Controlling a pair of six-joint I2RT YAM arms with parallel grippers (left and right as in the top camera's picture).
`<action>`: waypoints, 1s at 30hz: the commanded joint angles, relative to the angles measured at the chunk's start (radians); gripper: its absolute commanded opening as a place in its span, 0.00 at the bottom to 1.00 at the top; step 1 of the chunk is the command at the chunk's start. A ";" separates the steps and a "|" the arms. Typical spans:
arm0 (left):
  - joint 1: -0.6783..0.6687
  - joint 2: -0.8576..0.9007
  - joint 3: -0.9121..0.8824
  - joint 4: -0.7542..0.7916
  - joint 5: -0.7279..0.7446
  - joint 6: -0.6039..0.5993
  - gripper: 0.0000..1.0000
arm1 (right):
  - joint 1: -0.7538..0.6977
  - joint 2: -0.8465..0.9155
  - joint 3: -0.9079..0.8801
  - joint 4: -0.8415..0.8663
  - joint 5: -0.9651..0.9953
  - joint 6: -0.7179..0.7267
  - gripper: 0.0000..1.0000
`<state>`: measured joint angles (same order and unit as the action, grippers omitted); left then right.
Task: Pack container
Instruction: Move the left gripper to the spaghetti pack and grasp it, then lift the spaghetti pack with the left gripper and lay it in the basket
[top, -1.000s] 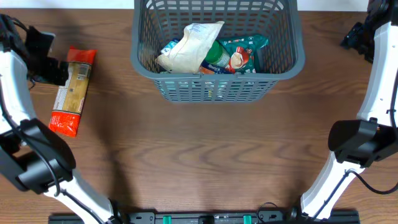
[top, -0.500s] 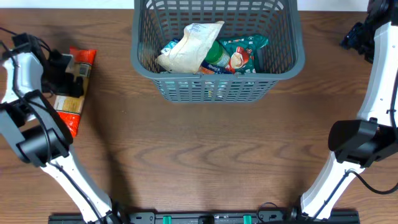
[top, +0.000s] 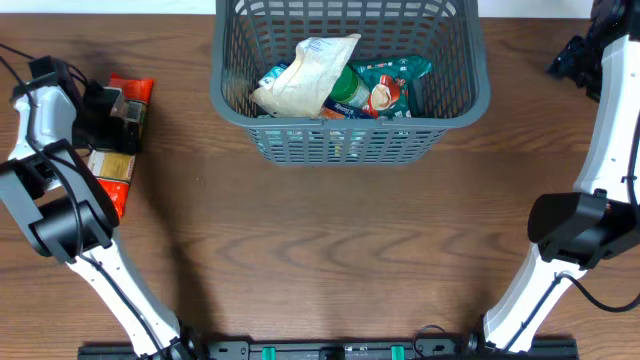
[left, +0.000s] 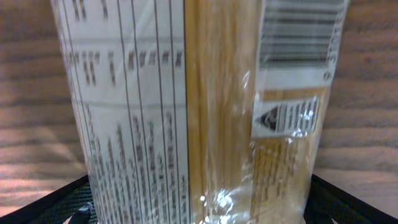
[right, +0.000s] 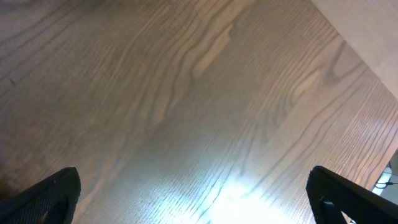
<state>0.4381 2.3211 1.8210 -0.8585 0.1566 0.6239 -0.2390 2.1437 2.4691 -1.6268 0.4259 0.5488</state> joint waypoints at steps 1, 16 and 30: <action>-0.026 0.072 -0.027 0.006 0.076 -0.019 0.98 | 0.003 -0.011 -0.003 0.000 0.011 0.012 0.99; -0.055 0.072 -0.031 -0.007 0.105 -0.020 0.62 | 0.003 -0.011 -0.003 0.000 0.011 0.012 0.99; -0.055 0.040 -0.027 -0.018 0.092 -0.019 0.06 | 0.003 -0.011 -0.003 0.000 0.010 0.012 0.99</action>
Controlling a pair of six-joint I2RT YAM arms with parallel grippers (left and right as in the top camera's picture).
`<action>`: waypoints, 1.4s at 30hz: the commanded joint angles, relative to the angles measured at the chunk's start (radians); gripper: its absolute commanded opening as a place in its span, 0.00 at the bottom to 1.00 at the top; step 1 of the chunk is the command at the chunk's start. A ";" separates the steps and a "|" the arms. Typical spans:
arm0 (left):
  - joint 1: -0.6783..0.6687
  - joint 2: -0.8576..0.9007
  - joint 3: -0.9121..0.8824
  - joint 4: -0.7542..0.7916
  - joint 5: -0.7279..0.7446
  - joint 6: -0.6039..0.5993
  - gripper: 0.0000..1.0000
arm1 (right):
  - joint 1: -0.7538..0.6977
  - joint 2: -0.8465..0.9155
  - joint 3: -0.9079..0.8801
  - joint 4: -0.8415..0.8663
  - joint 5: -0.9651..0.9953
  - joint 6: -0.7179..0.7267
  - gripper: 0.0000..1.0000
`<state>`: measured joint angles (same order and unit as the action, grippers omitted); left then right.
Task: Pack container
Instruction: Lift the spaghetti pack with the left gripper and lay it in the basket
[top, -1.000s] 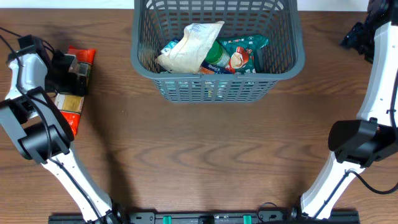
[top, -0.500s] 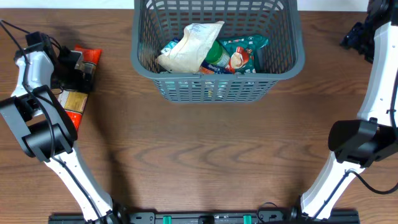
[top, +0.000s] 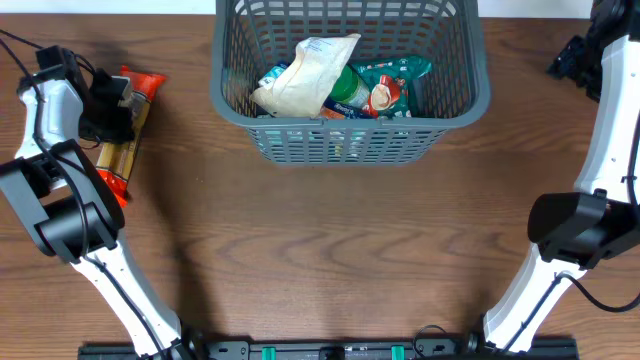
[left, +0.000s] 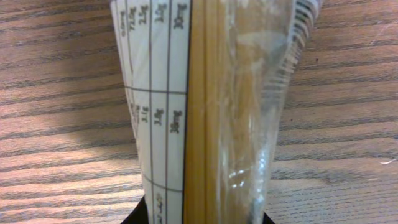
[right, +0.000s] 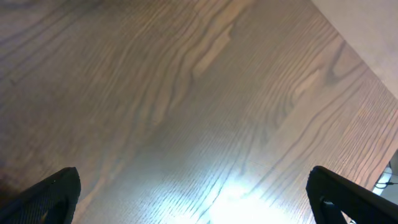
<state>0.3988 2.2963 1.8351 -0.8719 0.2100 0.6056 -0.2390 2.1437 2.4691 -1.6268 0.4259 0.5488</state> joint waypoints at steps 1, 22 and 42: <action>-0.015 0.053 -0.041 -0.005 0.037 -0.001 0.06 | 0.003 -0.011 -0.003 0.000 0.011 0.012 0.99; -0.019 -0.570 0.002 0.108 0.097 -0.160 0.06 | 0.003 -0.011 -0.003 0.000 0.011 0.012 0.99; -0.462 -0.868 0.002 0.493 0.340 -0.167 0.06 | 0.003 -0.011 -0.003 0.000 0.011 0.012 0.99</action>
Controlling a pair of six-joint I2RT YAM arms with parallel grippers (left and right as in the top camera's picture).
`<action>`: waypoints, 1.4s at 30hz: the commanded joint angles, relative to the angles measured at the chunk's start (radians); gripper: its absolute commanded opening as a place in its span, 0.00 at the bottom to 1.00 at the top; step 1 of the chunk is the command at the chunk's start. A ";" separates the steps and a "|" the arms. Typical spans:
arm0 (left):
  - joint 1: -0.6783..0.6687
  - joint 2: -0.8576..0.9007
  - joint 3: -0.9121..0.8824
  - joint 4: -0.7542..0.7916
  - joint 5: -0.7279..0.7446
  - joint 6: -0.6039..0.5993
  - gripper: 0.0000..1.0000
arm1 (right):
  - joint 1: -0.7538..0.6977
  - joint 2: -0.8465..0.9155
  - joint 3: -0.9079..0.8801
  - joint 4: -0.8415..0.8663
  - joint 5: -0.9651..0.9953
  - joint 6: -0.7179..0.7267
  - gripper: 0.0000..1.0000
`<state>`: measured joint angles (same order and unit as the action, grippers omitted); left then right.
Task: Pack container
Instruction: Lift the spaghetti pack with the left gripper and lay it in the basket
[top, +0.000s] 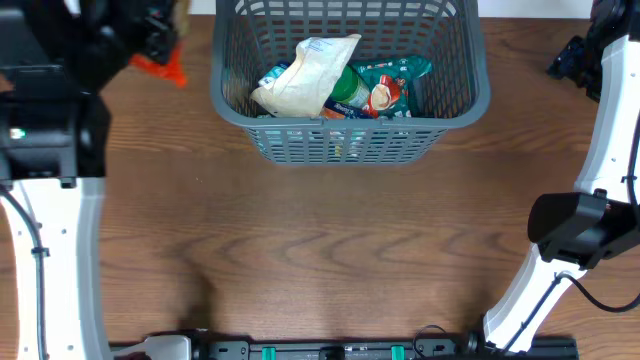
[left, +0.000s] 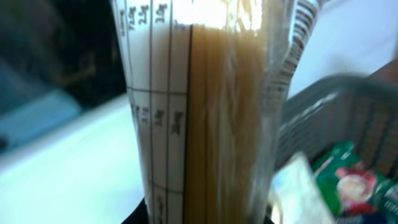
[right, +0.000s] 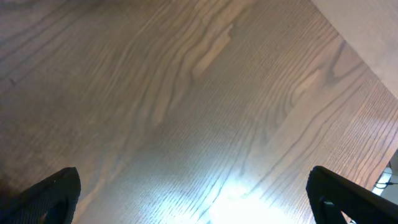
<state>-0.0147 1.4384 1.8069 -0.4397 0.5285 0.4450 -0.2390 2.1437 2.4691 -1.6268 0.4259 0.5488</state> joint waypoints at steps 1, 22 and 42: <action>-0.074 -0.003 0.030 0.085 0.022 -0.006 0.06 | 0.003 -0.011 -0.003 0.000 0.011 0.012 0.99; -0.312 0.237 0.030 -0.014 0.085 0.262 0.06 | 0.003 -0.011 -0.003 0.000 0.010 0.012 0.99; -0.337 0.321 0.030 -0.438 0.036 0.464 0.06 | 0.005 -0.011 -0.003 0.000 0.011 0.012 0.99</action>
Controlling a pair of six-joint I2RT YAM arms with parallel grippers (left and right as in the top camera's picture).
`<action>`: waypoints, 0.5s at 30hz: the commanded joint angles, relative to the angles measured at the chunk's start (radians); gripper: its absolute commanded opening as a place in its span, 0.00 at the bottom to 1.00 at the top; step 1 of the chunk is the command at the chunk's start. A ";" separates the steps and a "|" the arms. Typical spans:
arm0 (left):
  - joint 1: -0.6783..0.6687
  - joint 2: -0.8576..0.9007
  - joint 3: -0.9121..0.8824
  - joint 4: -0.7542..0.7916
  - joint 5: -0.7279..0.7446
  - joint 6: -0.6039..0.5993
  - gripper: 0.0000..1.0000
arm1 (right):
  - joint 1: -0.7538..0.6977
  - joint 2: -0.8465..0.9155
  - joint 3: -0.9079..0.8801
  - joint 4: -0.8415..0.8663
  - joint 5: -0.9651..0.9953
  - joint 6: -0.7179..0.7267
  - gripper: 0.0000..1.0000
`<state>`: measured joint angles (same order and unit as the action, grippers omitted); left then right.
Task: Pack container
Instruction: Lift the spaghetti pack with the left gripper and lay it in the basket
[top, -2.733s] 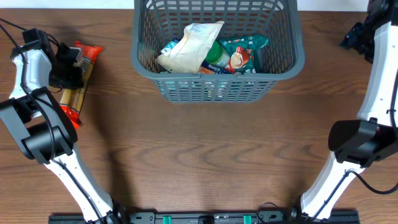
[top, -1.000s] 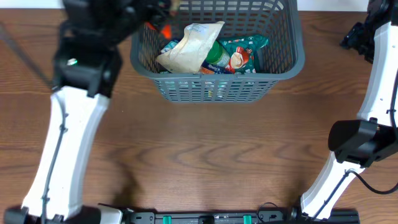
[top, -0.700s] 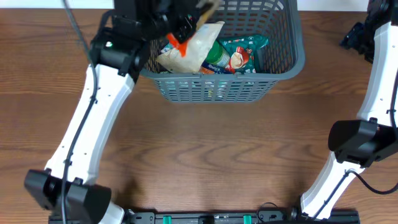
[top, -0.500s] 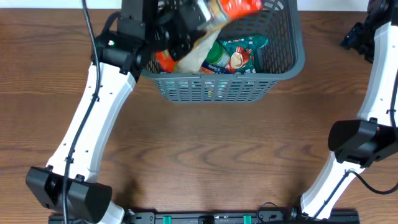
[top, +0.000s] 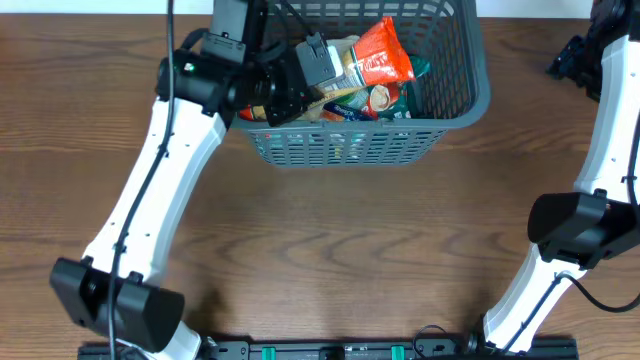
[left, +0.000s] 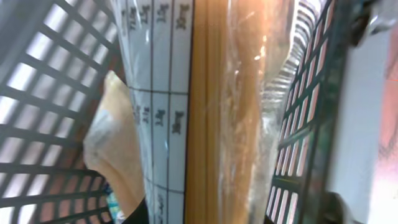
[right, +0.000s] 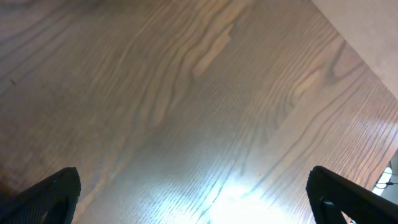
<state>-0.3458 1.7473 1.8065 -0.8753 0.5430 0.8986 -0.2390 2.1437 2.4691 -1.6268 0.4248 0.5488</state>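
Observation:
A grey mesh basket (top: 482, 92) stands at the table's far middle. My left gripper (top: 316, 66) is over its left half, shut on a long clear packet of spaghetti (top: 366, 58) with an orange-red end. In the left wrist view the spaghetti packet (left: 205, 112) runs between the basket's mesh walls (left: 37, 93), above a tan pouch (left: 115, 146). The left gripper (left: 205, 219) shows only as dark edges at the bottom. My right gripper (right: 193, 200) hangs open over bare wood, at the far right edge (top: 568, 58) in the overhead view.
A green snack packet (top: 388, 98) and other wrapped goods lie in the basket under the spaghetti. The left arm's white links (top: 165, 150) stretch from the front left up to the basket. The right arm (top: 590, 215) stands along the right edge.
The left gripper with the spaghetti packet was high beside the basket's left rim. Now it is over the basket with the packet between the walls. The right arm has not moved.
The left gripper stood open around the spaghetti packet lying on the table at the far left. Then it was shut on it there. Later it held the packet up beside the basket, and now holds it inside the basket's walls.

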 joint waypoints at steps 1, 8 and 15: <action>-0.010 0.021 0.030 -0.002 0.022 0.011 0.06 | 0.005 -0.011 -0.003 0.000 0.012 0.012 0.99; -0.031 0.080 0.030 0.024 0.021 0.024 0.06 | 0.001 -0.011 -0.003 0.000 0.012 0.012 0.99; -0.032 0.109 0.030 0.079 0.020 0.000 0.93 | 0.004 -0.011 -0.003 0.000 0.012 0.012 0.99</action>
<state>-0.3771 1.8332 1.8126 -0.8165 0.5480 0.9112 -0.2390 2.1437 2.4691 -1.6268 0.4244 0.5488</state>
